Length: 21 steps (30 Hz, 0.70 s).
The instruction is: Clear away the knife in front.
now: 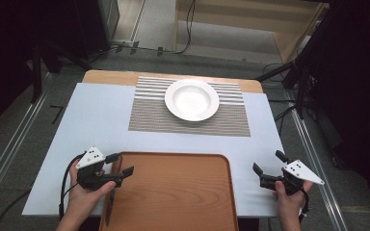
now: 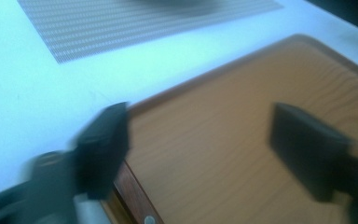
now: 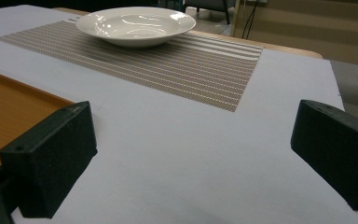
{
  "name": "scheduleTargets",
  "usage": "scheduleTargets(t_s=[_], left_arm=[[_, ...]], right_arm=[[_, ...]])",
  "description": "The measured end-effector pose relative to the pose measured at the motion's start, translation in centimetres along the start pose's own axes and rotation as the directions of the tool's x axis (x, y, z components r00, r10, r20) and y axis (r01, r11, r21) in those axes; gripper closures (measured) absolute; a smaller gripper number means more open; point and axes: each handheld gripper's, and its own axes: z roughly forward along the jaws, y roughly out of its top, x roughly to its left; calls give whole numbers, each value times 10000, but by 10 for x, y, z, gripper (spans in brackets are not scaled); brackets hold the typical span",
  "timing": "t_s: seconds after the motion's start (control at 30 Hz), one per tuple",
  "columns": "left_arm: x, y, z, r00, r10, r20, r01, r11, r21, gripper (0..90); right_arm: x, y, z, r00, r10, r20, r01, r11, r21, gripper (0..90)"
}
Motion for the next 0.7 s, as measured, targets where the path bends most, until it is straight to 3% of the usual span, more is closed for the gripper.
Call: scheduleTargets(t_s=[0.13, 0.33, 0.43, 0.53, 0.57, 0.7], left_arm=[[4, 0, -4, 9998, -25, 215, 32, 9993, -366, 0], [8, 0, -12, 9997, 176, 169, -161, 9965, -822, 0], [11, 0, -17, 9998, 193, -69, -199, 9941, -1068, 0], [13, 0, -19, 9996, 266, -135, -280, 9933, -1118, 0], [14, -1, -20, 9982, 498, -321, -531, 9924, -1111, 0], [17, -2, -22, 9972, 540, -516, -598, 9913, -1173, 0]], right_arm=[[0, 0, 0, 10000, 1, -6, -1, 10000, -13, 0], [0, 0, 0, 10000, 3, 3, -3, 10000, -9, 0], [0, 0, 0, 10000, 5, 2, -5, 10000, -13, 0], [0, 0, 0, 10000, 12, -3, -12, 10000, -21, 0], [0, 0, 0, 10000, 13, -1, -13, 10000, -18, 0], [0, 0, 0, 10000, 13, 6, -13, 10000, -8, 0]])
